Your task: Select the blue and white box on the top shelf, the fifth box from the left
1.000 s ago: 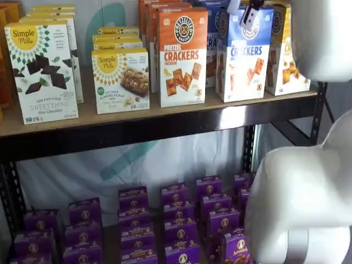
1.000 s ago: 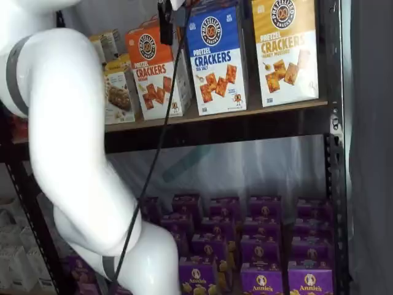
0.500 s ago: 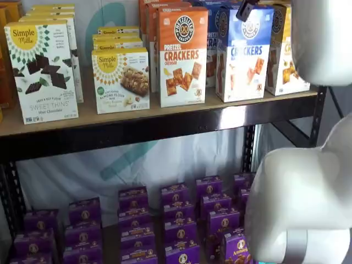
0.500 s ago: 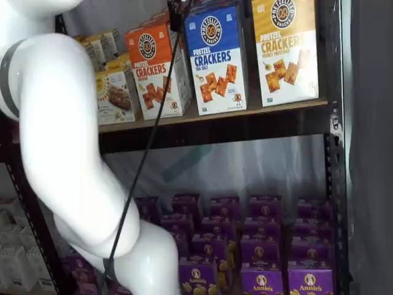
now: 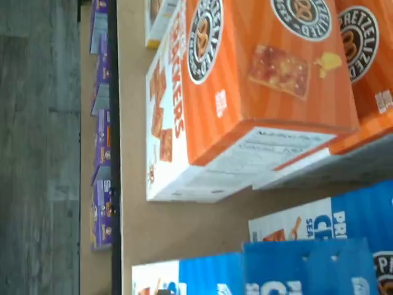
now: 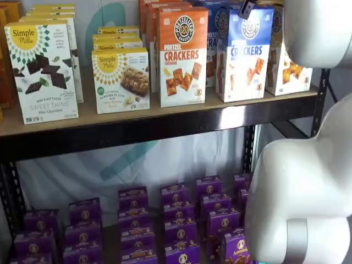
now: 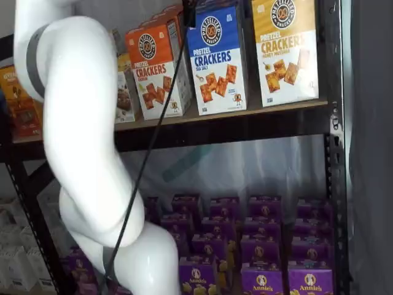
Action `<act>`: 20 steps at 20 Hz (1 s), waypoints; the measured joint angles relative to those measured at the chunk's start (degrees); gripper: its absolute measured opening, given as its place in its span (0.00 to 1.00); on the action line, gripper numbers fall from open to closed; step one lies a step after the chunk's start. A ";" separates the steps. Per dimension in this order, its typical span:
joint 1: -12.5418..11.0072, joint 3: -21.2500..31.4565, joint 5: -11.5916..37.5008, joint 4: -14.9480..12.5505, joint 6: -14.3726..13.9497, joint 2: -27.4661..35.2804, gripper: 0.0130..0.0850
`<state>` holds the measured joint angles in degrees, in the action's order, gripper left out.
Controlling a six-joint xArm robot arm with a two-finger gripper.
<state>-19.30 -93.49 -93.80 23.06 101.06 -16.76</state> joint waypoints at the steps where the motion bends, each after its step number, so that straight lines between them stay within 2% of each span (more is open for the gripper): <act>1: 0.19 -0.40 0.21 -0.52 0.12 0.64 1.00; 12: 2.85 -2.19 1.48 -6.01 0.26 4.57 1.00; 20: 5.18 -6.00 -4.08 -10.93 -0.77 7.74 1.00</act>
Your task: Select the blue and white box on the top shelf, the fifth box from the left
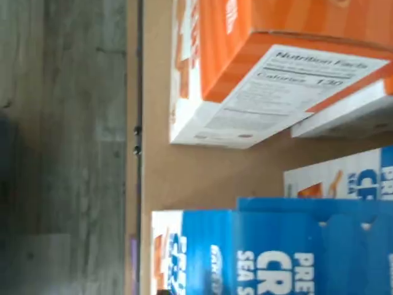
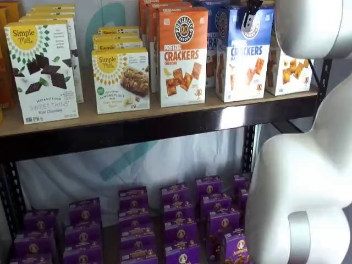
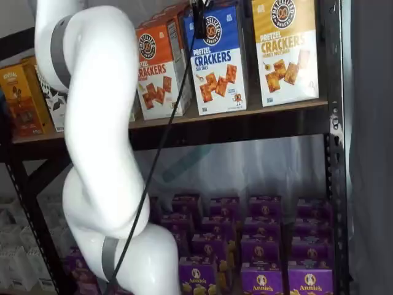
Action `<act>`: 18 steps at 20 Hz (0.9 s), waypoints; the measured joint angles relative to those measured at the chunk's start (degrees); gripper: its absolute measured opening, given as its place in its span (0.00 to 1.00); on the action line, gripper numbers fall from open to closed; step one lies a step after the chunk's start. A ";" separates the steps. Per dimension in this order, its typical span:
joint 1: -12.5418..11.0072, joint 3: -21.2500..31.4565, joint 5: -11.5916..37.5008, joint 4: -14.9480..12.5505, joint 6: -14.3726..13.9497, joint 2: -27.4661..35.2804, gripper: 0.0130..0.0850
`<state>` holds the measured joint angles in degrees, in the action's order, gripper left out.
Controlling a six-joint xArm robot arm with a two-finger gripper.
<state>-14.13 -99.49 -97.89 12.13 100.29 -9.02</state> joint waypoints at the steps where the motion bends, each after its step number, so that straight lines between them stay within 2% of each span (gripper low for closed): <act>1: 0.26 -0.54 -0.84 -0.51 -0.14 0.40 1.00; 6: 1.20 -1.37 -2.37 -1.89 -0.71 1.11 1.00; 12: 1.60 -0.95 -1.94 -1.88 -1.08 1.00 1.00; 14: 1.70 -0.80 -1.74 -1.93 -1.15 0.90 0.89; 15: 1.73 -0.72 -1.66 -1.97 -1.16 0.85 0.89; 18: 1.76 -0.48 -1.48 -2.00 -1.18 0.69 0.78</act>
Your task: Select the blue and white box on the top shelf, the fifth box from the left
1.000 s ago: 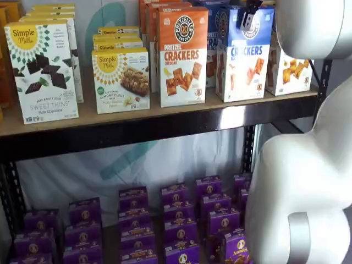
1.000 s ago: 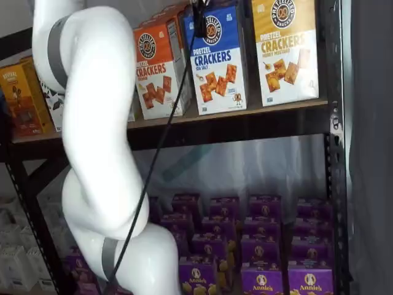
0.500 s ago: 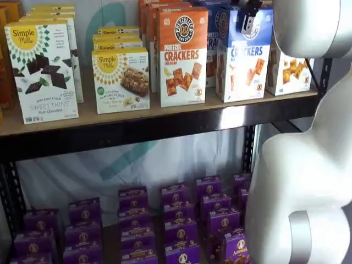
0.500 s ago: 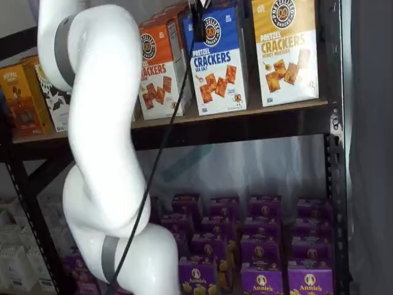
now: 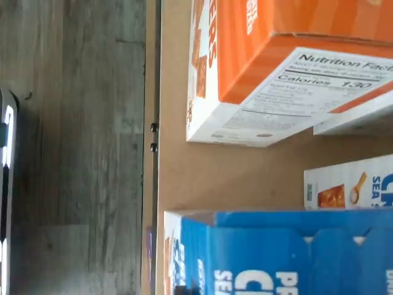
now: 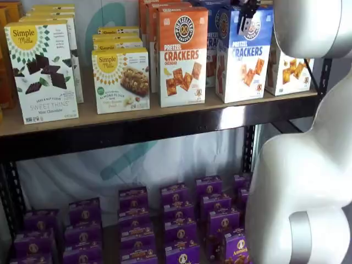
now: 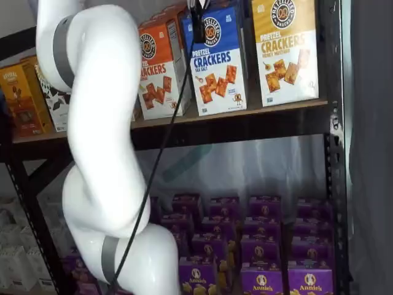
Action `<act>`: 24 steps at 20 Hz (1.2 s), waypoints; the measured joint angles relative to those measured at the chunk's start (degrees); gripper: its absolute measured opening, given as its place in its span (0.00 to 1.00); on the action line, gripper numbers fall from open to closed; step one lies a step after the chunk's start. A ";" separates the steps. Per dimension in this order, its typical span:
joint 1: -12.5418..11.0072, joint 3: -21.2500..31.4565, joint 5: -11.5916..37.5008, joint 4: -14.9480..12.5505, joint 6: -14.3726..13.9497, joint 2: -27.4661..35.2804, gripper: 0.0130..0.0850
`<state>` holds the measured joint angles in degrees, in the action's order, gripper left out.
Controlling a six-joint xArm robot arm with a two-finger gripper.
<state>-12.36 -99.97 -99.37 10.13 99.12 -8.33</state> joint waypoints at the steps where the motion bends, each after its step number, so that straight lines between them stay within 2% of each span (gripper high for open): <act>1: -0.01 0.18 0.18 0.04 0.01 -0.13 0.72; 7: -0.23 1.03 0.77 0.08 0.24 -0.85 0.72; 9: -0.39 1.18 0.78 0.18 0.37 -1.08 0.61; 11: -0.59 0.93 0.20 0.32 0.46 -1.10 0.61; 20: -0.91 -0.42 -7.69 1.27 -0.31 -3.44 0.61; 24: -1.11 1.90 -10.45 1.90 -0.59 -6.61 0.61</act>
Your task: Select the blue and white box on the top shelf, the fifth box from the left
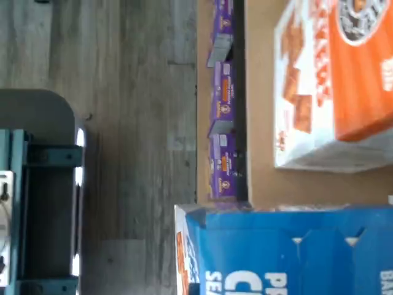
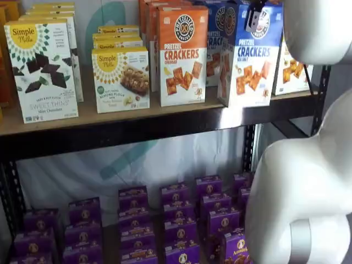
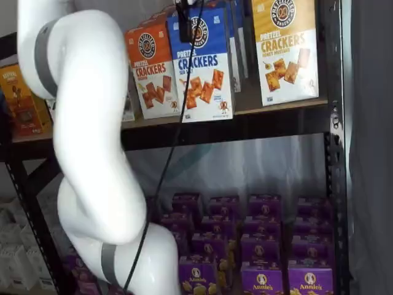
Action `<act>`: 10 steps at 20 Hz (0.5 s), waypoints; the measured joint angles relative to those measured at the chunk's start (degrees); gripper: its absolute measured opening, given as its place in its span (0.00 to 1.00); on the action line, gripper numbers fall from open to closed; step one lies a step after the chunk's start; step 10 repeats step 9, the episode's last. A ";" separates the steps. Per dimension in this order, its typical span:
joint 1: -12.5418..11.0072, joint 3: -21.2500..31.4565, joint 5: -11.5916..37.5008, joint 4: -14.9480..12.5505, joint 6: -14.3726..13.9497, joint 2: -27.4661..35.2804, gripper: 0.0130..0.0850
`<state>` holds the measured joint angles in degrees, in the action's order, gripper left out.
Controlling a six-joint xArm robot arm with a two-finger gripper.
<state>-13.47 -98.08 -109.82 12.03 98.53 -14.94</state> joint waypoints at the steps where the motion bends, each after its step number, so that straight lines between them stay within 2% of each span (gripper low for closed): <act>1: -0.14 0.67 -0.65 0.27 -0.02 -0.82 0.61; 9: -1.25 10.20 -1.46 0.17 1.10 -9.99 0.61; 10: -1.25 10.20 -1.46 0.17 1.10 -9.99 0.61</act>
